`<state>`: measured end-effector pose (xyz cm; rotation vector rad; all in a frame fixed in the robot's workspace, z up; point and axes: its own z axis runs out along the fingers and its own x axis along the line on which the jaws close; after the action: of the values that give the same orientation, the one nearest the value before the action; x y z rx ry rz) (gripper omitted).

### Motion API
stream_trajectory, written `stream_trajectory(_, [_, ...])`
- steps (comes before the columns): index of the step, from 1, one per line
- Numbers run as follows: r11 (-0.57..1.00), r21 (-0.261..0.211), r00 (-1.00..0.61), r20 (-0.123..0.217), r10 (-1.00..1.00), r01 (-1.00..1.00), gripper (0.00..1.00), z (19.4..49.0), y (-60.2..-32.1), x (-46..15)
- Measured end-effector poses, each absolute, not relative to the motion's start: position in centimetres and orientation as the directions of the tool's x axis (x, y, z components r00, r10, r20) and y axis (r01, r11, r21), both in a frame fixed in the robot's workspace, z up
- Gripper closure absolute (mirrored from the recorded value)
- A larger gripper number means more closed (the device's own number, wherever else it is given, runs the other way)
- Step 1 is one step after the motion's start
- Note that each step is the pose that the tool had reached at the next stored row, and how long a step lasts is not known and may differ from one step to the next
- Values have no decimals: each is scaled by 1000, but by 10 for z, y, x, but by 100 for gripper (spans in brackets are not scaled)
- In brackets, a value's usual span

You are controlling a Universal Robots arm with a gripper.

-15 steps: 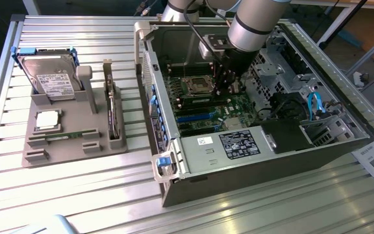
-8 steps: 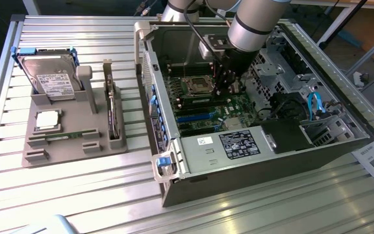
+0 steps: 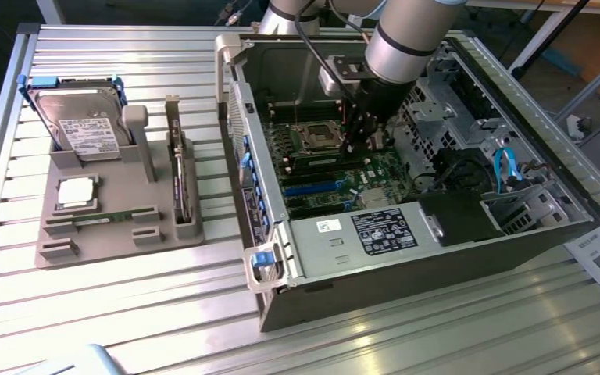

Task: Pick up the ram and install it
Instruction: 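Insert the ram into the slot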

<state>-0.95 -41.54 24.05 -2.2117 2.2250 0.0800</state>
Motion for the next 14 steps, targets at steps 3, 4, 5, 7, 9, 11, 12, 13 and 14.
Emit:
stream_trajectory(3, [5,34,-7,-38,-999,-999,88,240,-415,-10])
stream_trajectory(4, [5,34,-7,-38,-999,-999,88,240,-415,-10])
stream_trajectory(5, [5,34,-7,-38,-999,-999,88,239,-415,-10])
stream_trajectory(7, [5,34,-7,-38,-999,-999,88,239,-415,-10])
stream_trajectory(9, [5,34,-7,-38,-999,-999,88,239,-415,-10])
stream_trajectory(11, [5,34,-7,-38,-999,-999,88,239,-415,-10])
stream_trajectory(12, [5,34,-7,-38,-999,-999,88,238,-415,-10])
stream_trajectory(13, [5,34,-7,-38,-999,-999,88,238,-415,-10])
stream_trajectory(14, [5,34,-7,-38,-999,-999,88,238,-415,-10])
